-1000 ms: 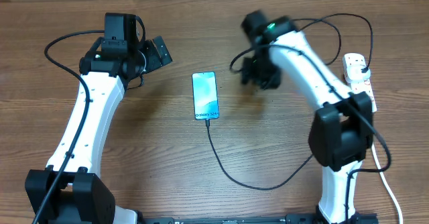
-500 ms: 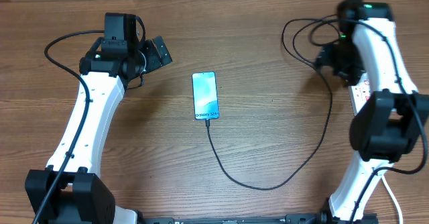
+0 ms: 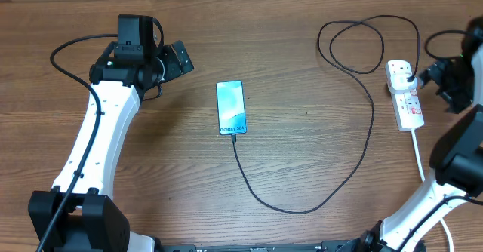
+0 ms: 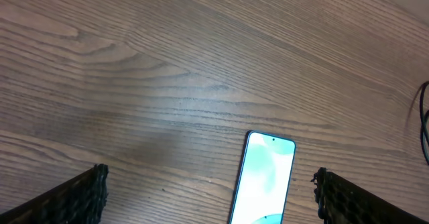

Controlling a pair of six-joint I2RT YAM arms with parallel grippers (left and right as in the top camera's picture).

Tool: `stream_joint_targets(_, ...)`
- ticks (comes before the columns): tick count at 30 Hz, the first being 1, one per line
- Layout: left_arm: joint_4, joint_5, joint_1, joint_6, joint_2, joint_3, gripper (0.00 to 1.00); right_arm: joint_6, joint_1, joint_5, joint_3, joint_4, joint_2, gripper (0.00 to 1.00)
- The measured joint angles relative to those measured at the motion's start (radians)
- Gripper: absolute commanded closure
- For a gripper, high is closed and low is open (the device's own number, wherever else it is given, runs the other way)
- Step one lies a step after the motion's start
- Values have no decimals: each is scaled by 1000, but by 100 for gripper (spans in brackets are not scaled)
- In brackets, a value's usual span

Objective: Plug charger to phone and switch on socket
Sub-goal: 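Move the right gripper to the white power strip switch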

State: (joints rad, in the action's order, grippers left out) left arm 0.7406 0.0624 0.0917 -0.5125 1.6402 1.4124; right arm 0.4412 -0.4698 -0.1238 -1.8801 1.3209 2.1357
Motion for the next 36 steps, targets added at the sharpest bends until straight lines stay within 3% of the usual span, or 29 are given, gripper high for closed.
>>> stream_joint_targets(15, 0, 0, 0, 0, 0, 0, 0, -1, -32, 40, 218, -310, 0, 11)
stream_joint_targets(36, 0, 0, 0, 0, 0, 0, 0, 3, -35, 75, 251, -328, 0, 6)
